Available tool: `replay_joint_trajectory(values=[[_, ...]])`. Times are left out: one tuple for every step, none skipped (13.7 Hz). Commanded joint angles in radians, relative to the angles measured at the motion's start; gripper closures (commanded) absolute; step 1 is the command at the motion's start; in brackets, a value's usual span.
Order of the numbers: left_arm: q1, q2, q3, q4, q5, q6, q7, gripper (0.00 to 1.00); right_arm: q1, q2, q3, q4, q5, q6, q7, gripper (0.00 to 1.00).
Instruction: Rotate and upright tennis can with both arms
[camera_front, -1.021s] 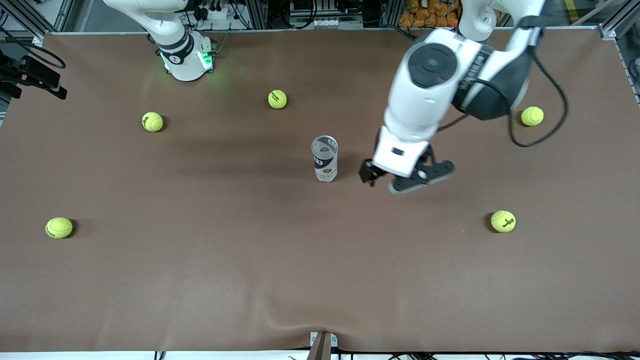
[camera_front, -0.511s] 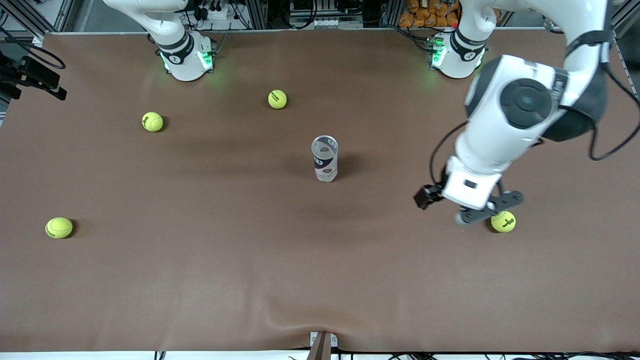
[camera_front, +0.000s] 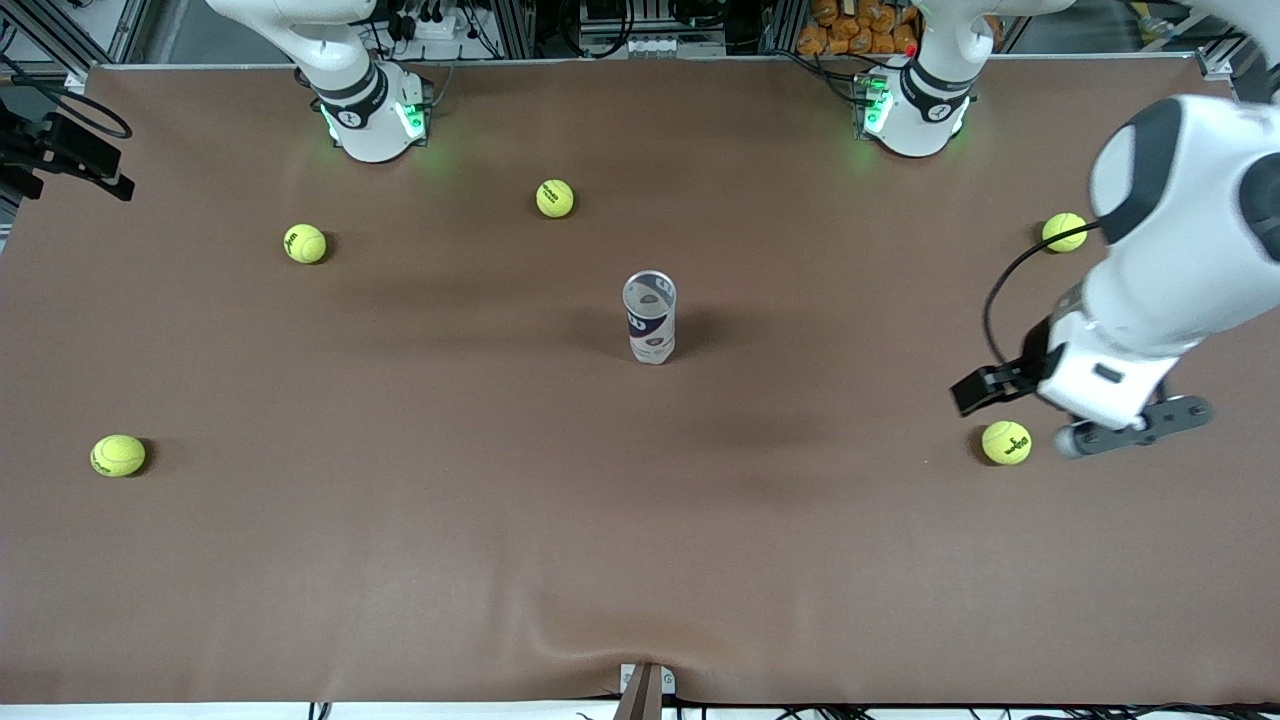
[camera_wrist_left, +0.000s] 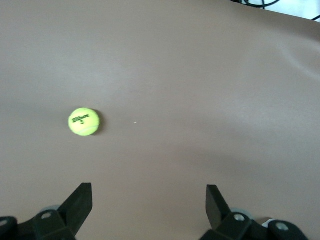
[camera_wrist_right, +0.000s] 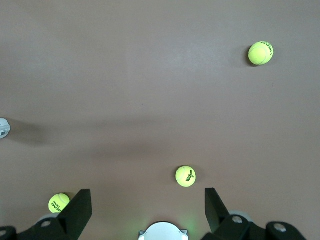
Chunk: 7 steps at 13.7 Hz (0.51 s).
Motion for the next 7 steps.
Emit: replay_joint_trajectory(values=[[0.018, -0.087, -0.021, -0.026, -0.007, -0.061, 0.023, 0.0, -0.004, -0.012, 0.004, -0.009, -0.009, 0.008, 0.003, 0.0], [0.018, -0.111, -0.015, -0.025, -0.009, -0.069, 0.046, 0.0, -0.004, -0.012, 0.004, -0.009, -0.009, 0.013, 0.003, 0.0], [0.018, -0.148, -0.013, -0.026, -0.012, -0.101, 0.063, 0.0, -0.004, -0.012, 0.004, -0.009, -0.006, 0.018, 0.003, 0.0], [0.017, -0.182, -0.013, -0.028, -0.013, -0.156, 0.066, 0.0, -0.001, -0.012, 0.004, -0.009, -0.004, 0.019, 0.003, 0.0], [0.015, -0.214, -0.013, -0.038, -0.018, -0.193, 0.069, 0.0, -0.001, -0.012, 0.004, -0.008, -0.004, 0.018, 0.003, 0.0], [0.016, -0.263, -0.013, -0.098, -0.019, -0.195, 0.07, 0.0, -0.003, -0.012, 0.004, -0.009, -0.004, 0.018, 0.002, 0.0], [0.018, -0.314, -0.004, -0.167, -0.021, -0.175, 0.073, 0.0, -0.001, -0.015, 0.004, -0.011, -0.004, 0.012, 0.002, 0.0]])
